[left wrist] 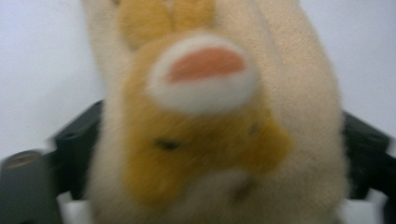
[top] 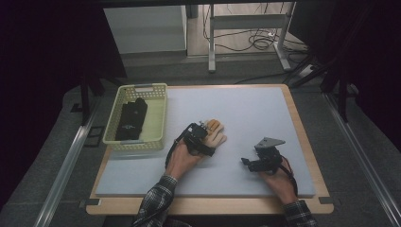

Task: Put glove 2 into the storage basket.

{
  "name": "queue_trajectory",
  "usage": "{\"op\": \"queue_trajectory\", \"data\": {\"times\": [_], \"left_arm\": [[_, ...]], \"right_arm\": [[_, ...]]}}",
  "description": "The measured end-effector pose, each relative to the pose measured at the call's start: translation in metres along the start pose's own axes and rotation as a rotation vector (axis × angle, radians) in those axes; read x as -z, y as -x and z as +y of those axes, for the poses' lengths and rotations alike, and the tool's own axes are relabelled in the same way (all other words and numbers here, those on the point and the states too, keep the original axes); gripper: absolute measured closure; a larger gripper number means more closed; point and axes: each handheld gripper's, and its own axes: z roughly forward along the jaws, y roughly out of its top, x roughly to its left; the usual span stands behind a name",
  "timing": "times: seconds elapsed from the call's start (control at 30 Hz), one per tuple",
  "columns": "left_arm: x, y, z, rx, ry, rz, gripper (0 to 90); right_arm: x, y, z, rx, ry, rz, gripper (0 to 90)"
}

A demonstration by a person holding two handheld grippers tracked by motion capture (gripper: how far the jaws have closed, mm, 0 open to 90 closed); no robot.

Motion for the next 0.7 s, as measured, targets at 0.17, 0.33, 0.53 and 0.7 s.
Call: {"op": "queue_trajectory", "data": {"times": [0.17,0.33,0.53,0.7], "left_arm": [[0.004,-0.001,0.002,0.013,-0.017,0.014,32.7],[0.007,0.000,0.003,0.020,-0.022,0.008,49.7],[0.010,0.000,0.004,0.021,-0.015,-0.006,60.4],[0.015,-0.002,0.006,0.023,-0.001,-0.002,64.2]], "right_arm": [[0.000,0.000,0.000,0.001,-0.001,-0.001,21.3],[0.000,0.000,0.000,0.001,-0.001,-0.001,21.3],[0.000,0.000,0.000,-0.001,-0.001,0.000,21.3],[0.000,0.000,0.000,0.001,-0.001,-0.001,21.3]]}}
